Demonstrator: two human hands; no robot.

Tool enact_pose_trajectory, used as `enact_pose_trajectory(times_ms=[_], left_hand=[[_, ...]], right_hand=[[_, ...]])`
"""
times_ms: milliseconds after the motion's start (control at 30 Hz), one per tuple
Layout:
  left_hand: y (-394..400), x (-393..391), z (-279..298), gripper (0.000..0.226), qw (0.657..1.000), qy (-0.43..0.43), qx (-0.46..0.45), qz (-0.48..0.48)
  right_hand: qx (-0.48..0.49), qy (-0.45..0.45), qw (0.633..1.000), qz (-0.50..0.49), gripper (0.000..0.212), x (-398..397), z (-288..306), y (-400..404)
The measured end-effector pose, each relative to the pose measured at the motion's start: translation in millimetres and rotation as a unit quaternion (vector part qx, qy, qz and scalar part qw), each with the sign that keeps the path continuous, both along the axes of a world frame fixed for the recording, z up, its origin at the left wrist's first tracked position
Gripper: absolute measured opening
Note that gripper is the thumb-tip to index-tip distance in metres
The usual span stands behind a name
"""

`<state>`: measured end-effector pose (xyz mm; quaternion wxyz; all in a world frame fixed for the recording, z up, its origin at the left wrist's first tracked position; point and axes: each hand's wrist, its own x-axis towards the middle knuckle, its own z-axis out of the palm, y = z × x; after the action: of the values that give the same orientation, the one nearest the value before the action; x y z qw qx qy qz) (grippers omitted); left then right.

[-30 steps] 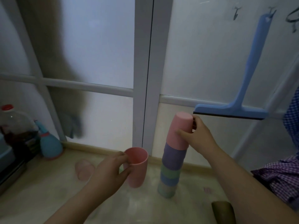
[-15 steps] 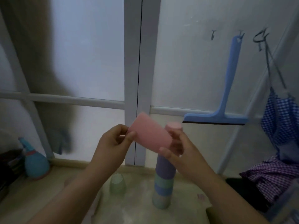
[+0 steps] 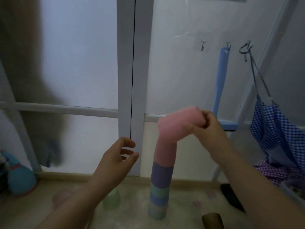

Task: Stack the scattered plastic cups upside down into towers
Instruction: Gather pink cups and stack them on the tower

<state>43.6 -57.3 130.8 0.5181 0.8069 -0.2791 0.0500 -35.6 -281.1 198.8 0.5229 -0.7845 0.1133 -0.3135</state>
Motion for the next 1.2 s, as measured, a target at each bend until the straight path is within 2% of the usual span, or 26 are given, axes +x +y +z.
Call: enact_pose_trajectory(times_ms=[167,433,633,733,833,900,967,1133,1200], left_hand=[[5.7,-0.5,-3.4,0.014,1.000,0.007,-0.008,0.000],[23.0,-0.9,-14.7,0.015,1.000,0.019,0.001,0.015],[24.8,2.1,-24.4,0.017,0.999,0.026,0.014,0.023],[26.0,4.3,-26.8,0.015,0.999,0.023,0.020,0.028],[31.6,7.9,-27.8,0.013,0.999,0.027,0.021,0.038],[38.7,10.0,-28.6,0.011,0.998,0.039,0.020,0.047],[50.2,14.2,-33.8,0.012,0.996,0.050,0.018,0.065],[106.9,30.1,-70.8,0.011,0.986,0.089,0.042,0.137],[134.8,36.5,-88.4,0.020,0.976,0.116,0.053,0.176]], right_hand=[[-0.031,0.027,0.999,-0.034,0.052,30.9,17.5,-9.2],[-0.057,0.132,0.989,-0.017,0.060,59.8,-21.0,0.4],[-0.057,0.141,0.988,-0.008,0.058,58.0,-37.2,1.8],[-0.079,0.109,0.991,-0.028,0.066,54.3,-30.0,3.9],[-0.133,-0.016,0.989,-0.058,0.060,48.9,-14.7,20.5],[-0.166,-0.062,0.984,-0.019,0.052,48.5,-8.8,44.4],[-0.195,-0.041,0.979,0.042,0.046,55.2,-15.5,72.6],[-0.188,0.105,0.951,0.223,0.042,95.3,-84.5,137.7],[-0.175,0.169,0.933,0.266,0.038,111.0,-119.2,161.5]])
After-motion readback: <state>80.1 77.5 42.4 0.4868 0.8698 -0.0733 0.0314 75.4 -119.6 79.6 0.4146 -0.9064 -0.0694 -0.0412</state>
